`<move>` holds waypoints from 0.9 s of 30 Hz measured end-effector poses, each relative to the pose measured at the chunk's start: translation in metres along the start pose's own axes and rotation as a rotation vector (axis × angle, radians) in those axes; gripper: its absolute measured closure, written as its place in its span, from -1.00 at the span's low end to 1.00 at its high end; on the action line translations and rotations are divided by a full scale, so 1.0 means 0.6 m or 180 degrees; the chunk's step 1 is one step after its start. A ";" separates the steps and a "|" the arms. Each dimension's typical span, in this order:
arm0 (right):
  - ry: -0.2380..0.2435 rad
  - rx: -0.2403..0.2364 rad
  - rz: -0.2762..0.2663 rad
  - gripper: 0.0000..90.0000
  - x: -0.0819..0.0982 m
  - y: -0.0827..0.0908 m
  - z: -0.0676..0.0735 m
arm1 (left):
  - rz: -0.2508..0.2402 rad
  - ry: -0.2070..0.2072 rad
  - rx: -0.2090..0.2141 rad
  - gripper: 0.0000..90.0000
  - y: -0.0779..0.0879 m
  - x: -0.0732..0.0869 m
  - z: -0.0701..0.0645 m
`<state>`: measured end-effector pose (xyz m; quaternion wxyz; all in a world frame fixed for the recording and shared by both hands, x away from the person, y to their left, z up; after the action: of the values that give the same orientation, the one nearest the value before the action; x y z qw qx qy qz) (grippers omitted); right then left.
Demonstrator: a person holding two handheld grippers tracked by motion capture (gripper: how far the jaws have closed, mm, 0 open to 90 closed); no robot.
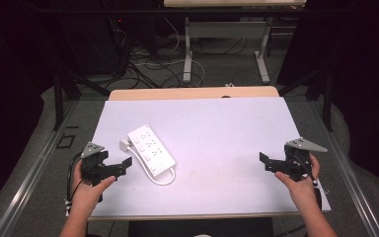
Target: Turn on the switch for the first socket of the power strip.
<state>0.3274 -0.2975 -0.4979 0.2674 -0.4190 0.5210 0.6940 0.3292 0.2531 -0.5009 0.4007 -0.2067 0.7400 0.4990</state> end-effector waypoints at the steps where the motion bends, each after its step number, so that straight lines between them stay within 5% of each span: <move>1: 0.0010 -0.0027 0.0019 -0.96 0.003 0.000 -0.002 | 0.0000 0.0002 -0.0001 -0.94 0.000 -0.001 0.000; 9: 0.0100 0.0008 0.0118 -0.91 0.015 0.005 -0.004 | 0.0009 0.0021 -0.0056 -0.91 -0.004 -0.002 -0.005; 16: 0.0032 -0.0007 0.0047 -0.86 0.024 -0.007 -0.010 | -0.0032 -0.0010 -0.0133 -0.75 0.008 -0.007 -0.012; 27: 0.0118 -0.0059 0.0090 -0.86 0.037 -0.022 0.001 | -0.0069 -0.0074 -0.0112 -0.59 0.017 -0.028 -0.021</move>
<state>0.3263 -0.2944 -0.5236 0.2440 -0.4268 0.5252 0.6946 0.3271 0.2445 -0.4793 0.4109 -0.2159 0.7242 0.5099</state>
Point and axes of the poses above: each handheld gripper's, and its own axes: y roughly backward along the jaws, x roughly out of its underside, z roughly to its left, the point moved 1 cm from there along -y, roughly forward along the jaws
